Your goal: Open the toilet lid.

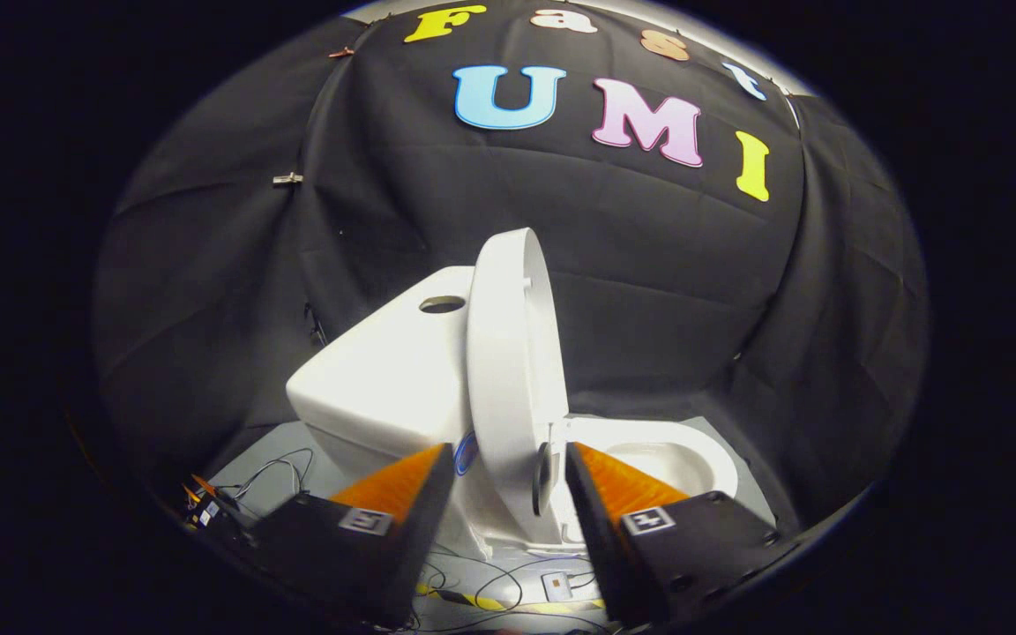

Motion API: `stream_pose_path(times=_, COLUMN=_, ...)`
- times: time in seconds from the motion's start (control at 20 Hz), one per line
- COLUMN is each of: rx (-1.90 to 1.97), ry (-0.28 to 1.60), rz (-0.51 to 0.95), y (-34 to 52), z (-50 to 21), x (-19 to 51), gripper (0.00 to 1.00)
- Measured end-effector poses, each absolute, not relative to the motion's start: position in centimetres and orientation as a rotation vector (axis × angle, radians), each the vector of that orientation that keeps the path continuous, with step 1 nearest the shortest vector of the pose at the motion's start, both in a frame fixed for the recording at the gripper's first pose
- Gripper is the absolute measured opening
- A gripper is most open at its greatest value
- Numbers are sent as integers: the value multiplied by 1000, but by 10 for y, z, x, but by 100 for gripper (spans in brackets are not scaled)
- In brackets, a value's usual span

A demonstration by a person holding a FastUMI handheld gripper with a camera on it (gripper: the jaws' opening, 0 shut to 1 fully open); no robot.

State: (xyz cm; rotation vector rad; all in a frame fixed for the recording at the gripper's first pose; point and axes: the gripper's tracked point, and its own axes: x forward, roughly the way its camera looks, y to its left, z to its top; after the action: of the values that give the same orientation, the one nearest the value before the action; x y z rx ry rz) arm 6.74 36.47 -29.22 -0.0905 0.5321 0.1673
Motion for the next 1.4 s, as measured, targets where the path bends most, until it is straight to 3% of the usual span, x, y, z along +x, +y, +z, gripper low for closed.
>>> stream_pose_path(times=0.1, rx=-99, ry=527, rz=155, y=360, z=-287, x=67, gripper=100)
stream_pose_path(times=0.65, rx=-54, ry=432, rz=206, y=348, z=-220, x=61, gripper=99)
stream_pose_path(times=1.4, rx=-48, ry=189, rz=144, y=266, z=-87, x=64, gripper=99)
